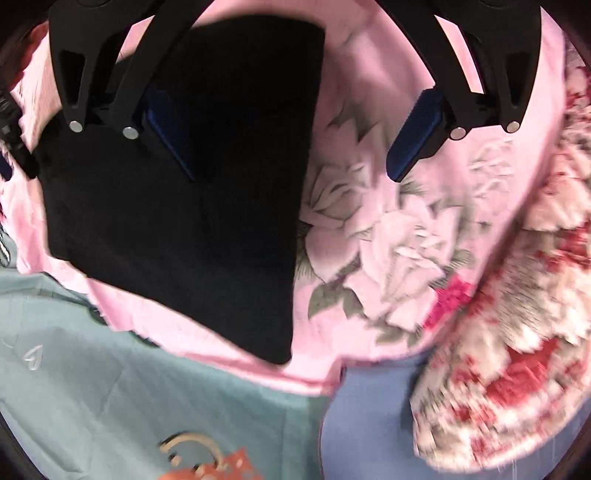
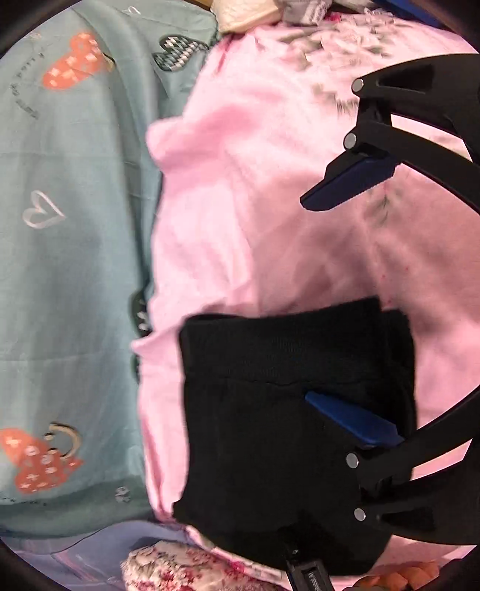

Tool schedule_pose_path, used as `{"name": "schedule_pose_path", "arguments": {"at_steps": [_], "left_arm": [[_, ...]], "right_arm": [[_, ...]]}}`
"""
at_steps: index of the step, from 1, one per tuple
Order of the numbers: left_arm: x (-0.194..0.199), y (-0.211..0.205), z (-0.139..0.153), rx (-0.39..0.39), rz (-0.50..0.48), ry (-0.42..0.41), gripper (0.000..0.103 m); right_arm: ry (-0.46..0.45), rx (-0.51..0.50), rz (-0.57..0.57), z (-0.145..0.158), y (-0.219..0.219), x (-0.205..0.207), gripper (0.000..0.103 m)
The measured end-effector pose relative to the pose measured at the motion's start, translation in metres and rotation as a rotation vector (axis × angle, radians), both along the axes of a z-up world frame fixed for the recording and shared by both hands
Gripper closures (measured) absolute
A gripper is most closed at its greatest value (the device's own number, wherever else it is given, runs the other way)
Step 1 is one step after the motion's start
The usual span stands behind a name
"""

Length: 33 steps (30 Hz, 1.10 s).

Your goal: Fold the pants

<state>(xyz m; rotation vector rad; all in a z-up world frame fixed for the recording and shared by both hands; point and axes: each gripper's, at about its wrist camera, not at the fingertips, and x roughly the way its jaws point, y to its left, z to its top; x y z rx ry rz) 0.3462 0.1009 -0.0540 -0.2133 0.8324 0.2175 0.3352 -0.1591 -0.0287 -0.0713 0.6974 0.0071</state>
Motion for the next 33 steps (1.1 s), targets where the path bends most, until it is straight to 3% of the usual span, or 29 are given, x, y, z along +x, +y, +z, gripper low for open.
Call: {"name": "schedule_pose_path", "arguments": {"at_steps": [3, 9, 12, 18, 24, 29, 33], "left_arm": [[-0.037, -0.009, 0.025, 0.028, -0.032, -0.063, 0.002], [-0.128, -0.023, 0.064, 0.044, -0.031, -0.161, 0.002], [-0.169, -0.031, 0.067, 0.066, -0.032, -0.183, 0.002], [-0.213, -0.042, 0.065, 0.062, -0.052, -0.197, 0.002], [-0.215, -0.058, 0.045, 0.118, -0.119, -0.184, 0.002], [-0.214, -0.060, 0.032, 0.157, -0.122, -0.193, 0.002], [-0.209, -0.056, 0.024, 0.119, -0.127, -0.160, 0.002]], "right_arm": [[-0.089, 0.060, 0.017, 0.025, -0.006, -0.046, 0.006], [-0.128, 0.111, 0.065, 0.052, -0.008, -0.138, 0.005], [-0.138, 0.161, 0.089, 0.053, -0.005, -0.171, 0.005], [-0.150, 0.223, 0.098, 0.044, -0.001, -0.220, 0.005], [-0.262, 0.220, 0.042, 0.034, 0.007, -0.256, 0.001], [-0.289, 0.229, 0.028, 0.014, 0.012, -0.254, 0.001], [-0.292, 0.233, 0.044, 0.003, 0.013, -0.249, 0.001]]}}
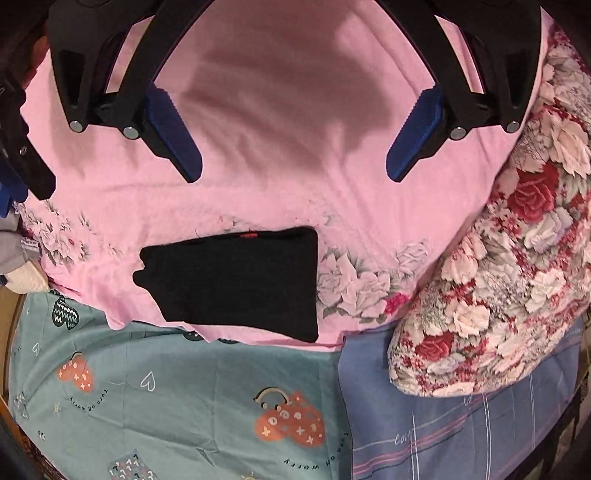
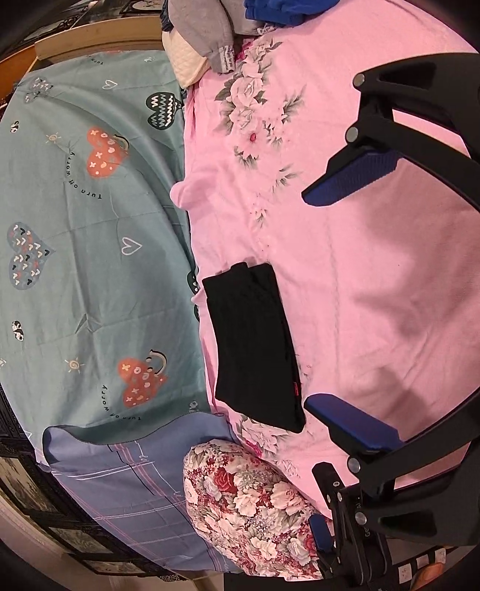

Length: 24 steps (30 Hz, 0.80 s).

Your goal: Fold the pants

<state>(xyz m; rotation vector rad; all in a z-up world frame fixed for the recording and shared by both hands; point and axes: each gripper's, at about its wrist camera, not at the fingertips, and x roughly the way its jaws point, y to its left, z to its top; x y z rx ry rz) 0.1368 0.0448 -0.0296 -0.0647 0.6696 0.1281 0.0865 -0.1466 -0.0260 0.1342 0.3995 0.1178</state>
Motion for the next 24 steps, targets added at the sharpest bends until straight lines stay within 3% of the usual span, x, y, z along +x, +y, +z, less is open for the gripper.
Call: {"name": "schedule_pose_path", "arguments": {"at_steps": [8, 24], "left_arm": [[0.008, 0.006, -0.017, -0.054, 0.008, 0.086, 0.002], [0.004, 0.002, -0.011, 0.007, 0.008, 0.060, 0.002]], "right_arm": [[0.053, -0.020, 0.028, -0.014, 0.007, 0.006, 0.001], [0.022, -0.067, 0.034, -0.014, 0.016, -0.002, 0.001]]}}
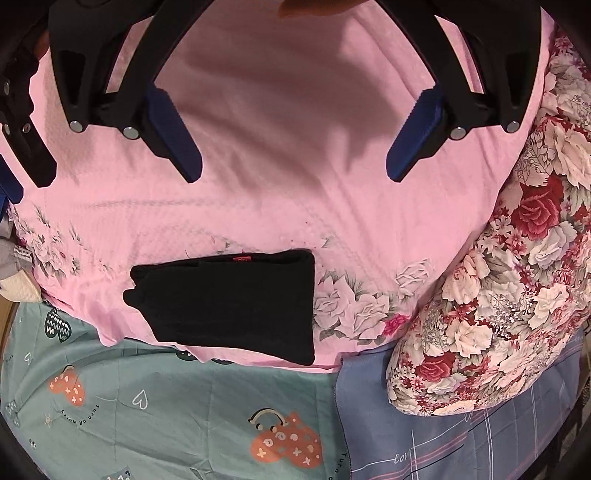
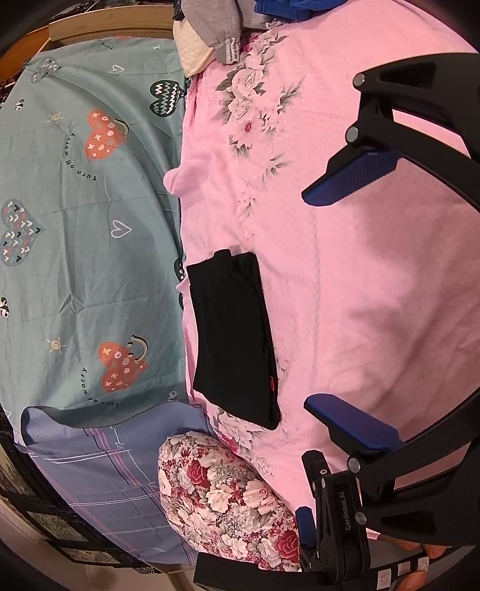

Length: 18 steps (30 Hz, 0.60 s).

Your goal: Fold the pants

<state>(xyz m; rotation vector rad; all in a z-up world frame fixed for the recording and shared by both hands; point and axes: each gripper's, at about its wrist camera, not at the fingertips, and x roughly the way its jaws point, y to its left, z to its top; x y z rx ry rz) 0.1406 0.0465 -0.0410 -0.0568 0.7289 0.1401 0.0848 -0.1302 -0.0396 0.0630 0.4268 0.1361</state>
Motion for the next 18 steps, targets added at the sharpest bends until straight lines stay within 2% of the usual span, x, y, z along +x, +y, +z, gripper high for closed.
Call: {"name": "schedule_pose_path", "arguments": {"at_steps": [18], "left_arm": [[0.0017, 0.0006, -0.0031, -0.003, -0.009, 0.015, 0.002]], "right_arm": [[0.007, -0.006, 0.017, -0.0021, 0.0025, 0.0005, 0.001]]}}
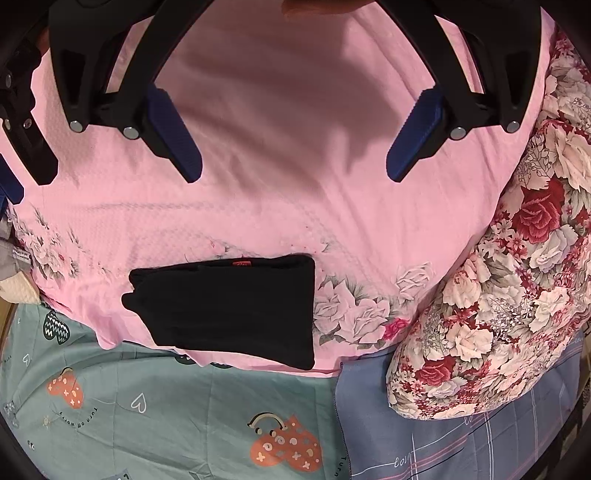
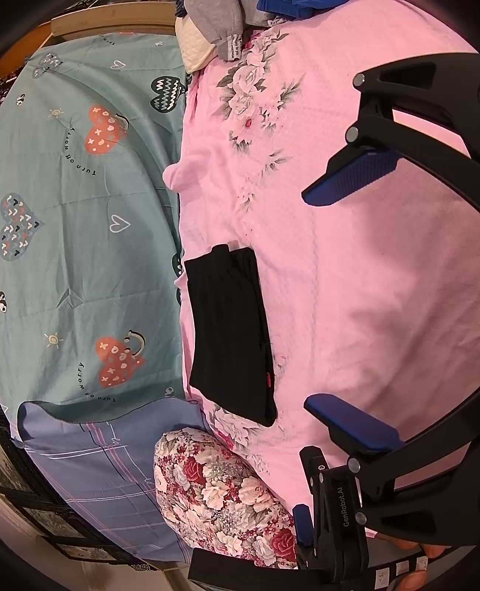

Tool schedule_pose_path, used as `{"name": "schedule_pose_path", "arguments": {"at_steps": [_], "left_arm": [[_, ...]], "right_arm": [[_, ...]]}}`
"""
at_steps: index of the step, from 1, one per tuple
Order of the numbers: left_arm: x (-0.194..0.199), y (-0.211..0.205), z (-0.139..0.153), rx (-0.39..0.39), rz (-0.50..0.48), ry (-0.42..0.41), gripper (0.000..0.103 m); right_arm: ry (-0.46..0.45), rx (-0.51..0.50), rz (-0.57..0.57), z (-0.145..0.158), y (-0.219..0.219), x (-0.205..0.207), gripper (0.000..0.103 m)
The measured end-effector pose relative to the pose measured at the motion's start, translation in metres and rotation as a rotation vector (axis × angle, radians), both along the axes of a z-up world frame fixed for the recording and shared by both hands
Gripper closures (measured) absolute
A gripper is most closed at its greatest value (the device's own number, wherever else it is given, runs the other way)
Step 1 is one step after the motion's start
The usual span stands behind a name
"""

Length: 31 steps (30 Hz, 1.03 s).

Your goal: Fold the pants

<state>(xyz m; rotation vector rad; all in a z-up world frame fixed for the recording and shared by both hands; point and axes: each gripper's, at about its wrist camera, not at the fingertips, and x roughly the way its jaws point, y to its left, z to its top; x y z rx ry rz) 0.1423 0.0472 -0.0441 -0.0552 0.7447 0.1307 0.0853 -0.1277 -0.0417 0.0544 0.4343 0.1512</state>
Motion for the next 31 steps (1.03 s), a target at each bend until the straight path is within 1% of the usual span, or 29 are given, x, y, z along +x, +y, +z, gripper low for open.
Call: {"name": "schedule_pose_path", "arguments": {"at_steps": [11, 15, 20, 24, 26, 31], "left_arm": [[0.0004, 0.0001, -0.0004, -0.002, 0.000, 0.003, 0.002], [0.0011, -0.0008, -0.0016, -0.016, -0.012, 0.014, 0.002], [-0.0023, -0.0035, 0.0001, 0.011, 0.000, -0.008, 0.002], [-0.0013, -0.0031, -0.0011, -0.002, -0.004, 0.005, 0.002], [0.0002, -0.0035, -0.0025, 0.004, -0.003, 0.017, 0.002], [0.0013, -0.0039, -0.0033, 0.024, 0.009, 0.016, 0.002]], "right_arm": [[0.002, -0.004, 0.002, -0.0011, 0.0010, -0.0006, 0.001], [0.003, -0.004, 0.004, -0.0013, 0.0013, -0.0007, 0.001], [0.002, -0.005, 0.006, -0.0012, 0.0013, -0.0007, 0.001], [0.002, -0.006, 0.007, -0.0014, 0.0016, -0.0010, 0.001], [0.003, -0.008, 0.008, -0.0013, 0.0017, -0.0009, 0.001], [0.015, -0.021, 0.008, -0.0028, 0.0016, 0.0004, 0.001]]}}
